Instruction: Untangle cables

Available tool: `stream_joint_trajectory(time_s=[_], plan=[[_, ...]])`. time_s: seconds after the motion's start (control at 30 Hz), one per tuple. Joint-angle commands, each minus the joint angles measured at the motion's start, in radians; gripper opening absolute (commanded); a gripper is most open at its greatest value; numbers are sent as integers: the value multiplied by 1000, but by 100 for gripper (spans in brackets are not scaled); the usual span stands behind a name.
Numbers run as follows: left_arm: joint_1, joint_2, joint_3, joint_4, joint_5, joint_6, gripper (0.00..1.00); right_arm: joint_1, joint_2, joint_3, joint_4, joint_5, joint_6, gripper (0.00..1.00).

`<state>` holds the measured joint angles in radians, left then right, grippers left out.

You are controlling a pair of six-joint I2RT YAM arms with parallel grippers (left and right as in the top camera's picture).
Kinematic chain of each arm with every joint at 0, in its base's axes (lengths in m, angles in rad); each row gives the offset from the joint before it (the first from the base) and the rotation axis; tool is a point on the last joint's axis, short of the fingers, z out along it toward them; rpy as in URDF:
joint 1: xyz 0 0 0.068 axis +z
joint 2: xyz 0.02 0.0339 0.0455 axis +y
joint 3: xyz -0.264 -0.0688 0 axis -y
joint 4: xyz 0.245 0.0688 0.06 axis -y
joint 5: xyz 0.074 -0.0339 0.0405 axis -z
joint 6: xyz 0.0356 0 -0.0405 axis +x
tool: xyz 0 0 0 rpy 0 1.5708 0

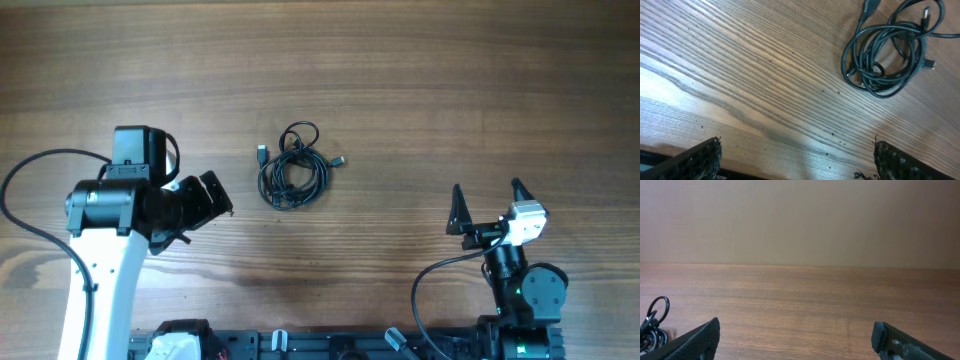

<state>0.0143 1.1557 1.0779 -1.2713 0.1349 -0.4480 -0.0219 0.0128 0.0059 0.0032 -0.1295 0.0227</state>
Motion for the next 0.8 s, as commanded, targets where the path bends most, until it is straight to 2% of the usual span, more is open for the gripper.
stream_joint_trajectory(time_s=[0.0, 0.77], plan=[[3, 6, -50, 32, -14, -9, 100, 6, -5, -1, 3, 14, 11, 100], [3, 6, -53, 46, -14, -9, 100, 6, -5, -1, 3, 14, 10, 100]])
